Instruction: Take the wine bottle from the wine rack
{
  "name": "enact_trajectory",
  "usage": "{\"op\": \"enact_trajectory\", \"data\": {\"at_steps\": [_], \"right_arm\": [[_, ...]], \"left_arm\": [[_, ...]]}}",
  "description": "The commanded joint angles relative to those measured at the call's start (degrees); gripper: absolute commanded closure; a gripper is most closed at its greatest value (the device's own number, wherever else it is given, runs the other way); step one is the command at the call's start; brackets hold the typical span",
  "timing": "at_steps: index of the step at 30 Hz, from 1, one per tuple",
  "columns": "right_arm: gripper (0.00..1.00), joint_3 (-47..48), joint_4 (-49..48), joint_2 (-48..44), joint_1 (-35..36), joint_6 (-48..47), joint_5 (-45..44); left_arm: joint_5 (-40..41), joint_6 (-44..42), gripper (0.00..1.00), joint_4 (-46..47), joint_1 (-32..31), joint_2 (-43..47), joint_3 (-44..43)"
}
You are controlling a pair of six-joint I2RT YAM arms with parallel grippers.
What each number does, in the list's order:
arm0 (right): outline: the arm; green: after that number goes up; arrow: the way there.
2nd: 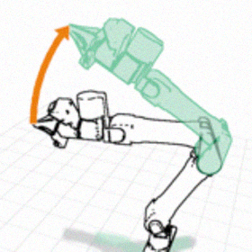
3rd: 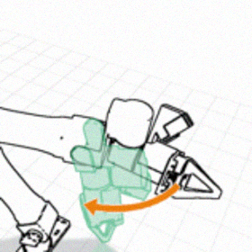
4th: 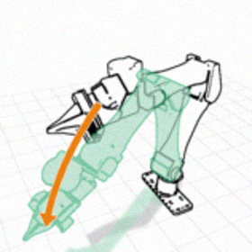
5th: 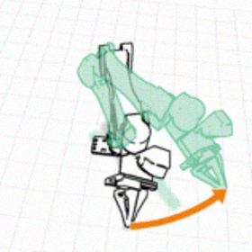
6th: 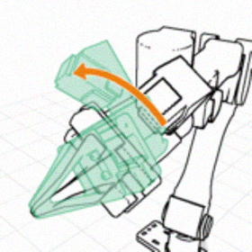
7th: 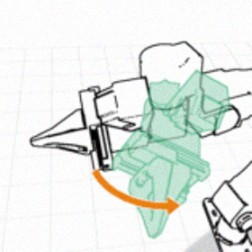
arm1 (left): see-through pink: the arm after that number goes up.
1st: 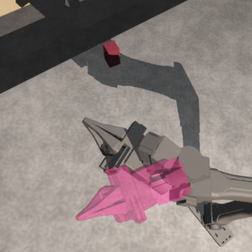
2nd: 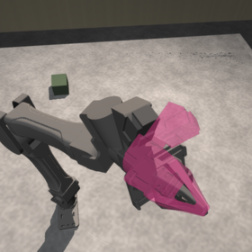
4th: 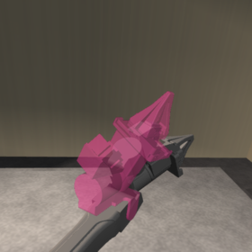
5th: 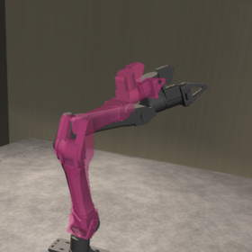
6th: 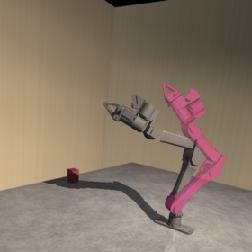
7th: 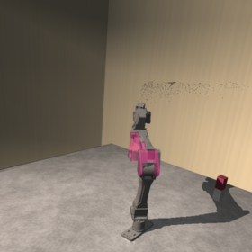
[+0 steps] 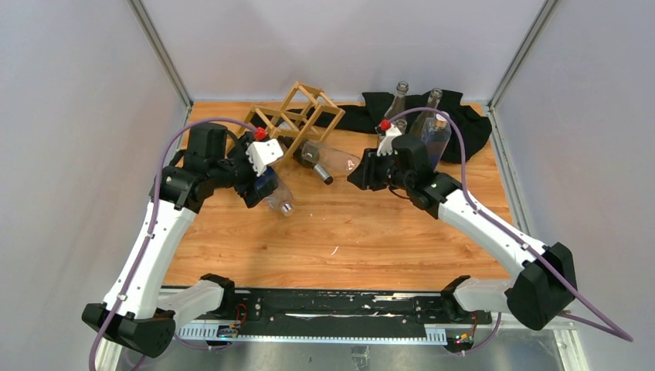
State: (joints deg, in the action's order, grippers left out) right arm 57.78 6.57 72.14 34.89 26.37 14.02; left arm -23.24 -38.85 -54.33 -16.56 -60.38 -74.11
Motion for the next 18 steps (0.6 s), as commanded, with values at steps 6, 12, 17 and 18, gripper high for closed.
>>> {"op": "enact_trajectory", "data": {"at_steps": [6, 12, 17, 18], "right_arm": [[1.0, -0.66, -1.83, -7.66, 1.23, 3.39, 5.17], [1.0, -2.16, -2.43, -8.9, 2.17, 6.71, 9.46], [1.0, -1.99, -3.25, -9.0, 4.04, 8.18, 11.82], [1.0, -1.72, -3.35, -8.77, 4.6, 8.55, 11.99]], "left_arm": [[-2.32, -2.18, 0.02, -0.26, 0.47, 0.96, 1.22], [-4.69, -3.6, 0.0, -0.25, 0.48, 1.75, 2.98], [-9.08, -8.8, 0.0, -0.2, -0.02, 2.54, 4.29], [-9.44, -9.81, 0.0, -0.25, -0.33, 2.38, 4.32]]}}
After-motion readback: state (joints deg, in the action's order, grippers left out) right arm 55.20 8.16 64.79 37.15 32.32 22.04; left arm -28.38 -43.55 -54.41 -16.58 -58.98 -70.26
